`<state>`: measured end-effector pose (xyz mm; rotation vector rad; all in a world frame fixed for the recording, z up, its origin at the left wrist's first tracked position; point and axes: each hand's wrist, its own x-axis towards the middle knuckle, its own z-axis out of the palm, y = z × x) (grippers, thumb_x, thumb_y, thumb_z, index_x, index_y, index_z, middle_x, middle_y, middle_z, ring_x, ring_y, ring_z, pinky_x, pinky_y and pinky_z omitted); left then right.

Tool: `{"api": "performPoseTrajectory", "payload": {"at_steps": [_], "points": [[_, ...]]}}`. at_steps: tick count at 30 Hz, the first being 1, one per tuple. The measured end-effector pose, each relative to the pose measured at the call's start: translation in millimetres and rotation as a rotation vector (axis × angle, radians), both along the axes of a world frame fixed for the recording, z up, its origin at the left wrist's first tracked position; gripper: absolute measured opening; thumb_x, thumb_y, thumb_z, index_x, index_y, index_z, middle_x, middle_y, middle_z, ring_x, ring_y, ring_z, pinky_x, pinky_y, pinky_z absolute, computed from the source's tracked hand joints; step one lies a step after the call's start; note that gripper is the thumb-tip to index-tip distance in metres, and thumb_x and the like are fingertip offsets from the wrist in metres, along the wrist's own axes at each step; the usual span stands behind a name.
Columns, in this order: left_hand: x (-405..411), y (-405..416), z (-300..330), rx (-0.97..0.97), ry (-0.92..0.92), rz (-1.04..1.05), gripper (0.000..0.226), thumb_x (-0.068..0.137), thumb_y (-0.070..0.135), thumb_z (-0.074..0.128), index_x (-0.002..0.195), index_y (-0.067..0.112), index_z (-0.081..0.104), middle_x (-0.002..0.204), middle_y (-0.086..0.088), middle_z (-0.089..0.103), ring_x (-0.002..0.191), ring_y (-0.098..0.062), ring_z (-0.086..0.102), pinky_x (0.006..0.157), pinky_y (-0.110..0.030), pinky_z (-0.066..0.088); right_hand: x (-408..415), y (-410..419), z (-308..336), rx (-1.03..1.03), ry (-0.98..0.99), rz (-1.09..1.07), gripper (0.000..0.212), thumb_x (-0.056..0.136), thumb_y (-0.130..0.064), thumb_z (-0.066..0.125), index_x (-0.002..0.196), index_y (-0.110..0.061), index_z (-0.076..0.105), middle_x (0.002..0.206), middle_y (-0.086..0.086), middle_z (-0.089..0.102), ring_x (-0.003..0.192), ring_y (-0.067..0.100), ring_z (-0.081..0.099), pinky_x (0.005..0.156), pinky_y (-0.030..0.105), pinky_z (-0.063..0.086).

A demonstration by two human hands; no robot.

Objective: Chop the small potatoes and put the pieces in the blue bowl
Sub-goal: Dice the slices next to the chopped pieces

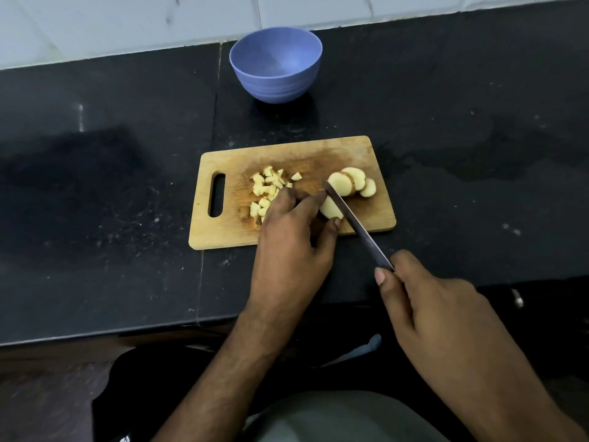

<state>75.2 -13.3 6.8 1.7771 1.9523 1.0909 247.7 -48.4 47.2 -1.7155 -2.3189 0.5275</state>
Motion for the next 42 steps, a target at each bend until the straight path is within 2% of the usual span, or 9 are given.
{"api": "performPoseTrajectory", "payload": {"at_steps": [7,12,16,19,22,26,28,35,42], "points": [[1,-2,3,0.033,-0.021,0.041,0.036,0.090,0.025,0.072,0.124,0.020,0.062,0.112,0.008,0.059,0.099,-0.007,0.060,0.084,-0.033,0.056,0,0,-1,-0.012,0.030,-0.016,0.026,0.095,-0.055,0.022,0.085,-0.035,0.034,0.053,-0.008,0.050,0.044,0.003,0.051,0.040,0.015,0.029],[0,0,4,0.109,-0.051,0.080,0.021,0.090,0.011,0.070,0.108,0.019,0.063,0.102,0.010,0.064,0.091,-0.006,0.062,0.076,-0.033,0.055,-1,-1,4,-0.019,0.051,-0.019,0.029,0.093,-0.057,0.023,0.083,-0.034,0.038,0.051,-0.008,0.049,0.045,0.002,0.053,0.038,0.017,0.035],[2,1,3,0.146,0.090,0.097,0.017,0.089,0.005,0.067,0.103,0.015,0.067,0.104,0.003,0.063,0.094,-0.017,0.061,0.074,-0.040,0.055,-2,-1,4,-0.018,0.066,-0.011,0.031,0.094,-0.057,0.024,0.083,-0.033,0.040,0.051,-0.007,0.049,0.044,0.004,0.053,0.039,0.017,0.033],[2,-3,-1,0.140,0.135,0.039,0.010,0.090,0.011,0.070,0.100,0.012,0.072,0.107,0.002,0.066,0.096,-0.017,0.063,0.075,-0.042,0.056,-1,0,2,-0.019,0.056,-0.020,0.030,0.095,-0.057,0.024,0.085,-0.033,0.040,0.053,-0.007,0.050,0.045,0.004,0.053,0.040,0.017,0.032],[1,-10,-4,0.111,0.093,-0.005,0.021,0.089,0.020,0.074,0.109,0.013,0.073,0.114,0.004,0.064,0.104,-0.014,0.062,0.083,-0.041,0.056,2,-1,2,-0.038,0.054,-0.035,0.028,0.095,-0.056,0.022,0.086,-0.035,0.038,0.054,-0.008,0.051,0.045,0.003,0.053,0.040,0.017,0.034],[-2,-8,0,0.045,0.034,0.001,0.044,0.088,0.025,0.075,0.129,0.015,0.065,0.128,0.006,0.058,0.115,-0.008,0.056,0.095,-0.034,0.054,4,-3,1,-0.058,0.068,-0.054,0.028,0.095,-0.056,0.020,0.084,-0.035,0.036,0.053,-0.007,0.050,0.045,0.003,0.053,0.043,0.016,0.040],[-5,-5,2,0.029,0.013,0.011,0.045,0.090,0.029,0.073,0.131,0.014,0.063,0.130,0.005,0.057,0.117,-0.007,0.056,0.096,-0.030,0.053,2,-3,0,-0.074,0.080,-0.049,0.030,0.094,-0.056,0.018,0.082,-0.035,0.036,0.051,-0.007,0.050,0.045,0.002,0.054,0.042,0.015,0.040],[-5,-2,1,0.052,0.010,0.047,0.022,0.091,0.017,0.072,0.112,0.013,0.072,0.110,0.008,0.063,0.098,-0.003,0.060,0.086,-0.020,0.051,-11,-10,2,-0.120,0.061,-0.011,0.029,0.096,-0.053,0.012,0.085,-0.034,0.030,0.056,-0.003,0.052,0.045,0.008,0.054,0.041,0.020,0.037],[-4,-1,1,0.060,-0.006,0.069,0.020,0.089,0.015,0.075,0.108,0.012,0.075,0.106,0.008,0.065,0.093,0.002,0.058,0.083,-0.002,0.042,-12,-13,6,-0.160,-0.024,-0.022,0.028,0.095,-0.054,0.007,0.090,-0.033,0.025,0.064,-0.002,0.055,0.055,0.007,0.056,0.050,0.020,0.043]]}}
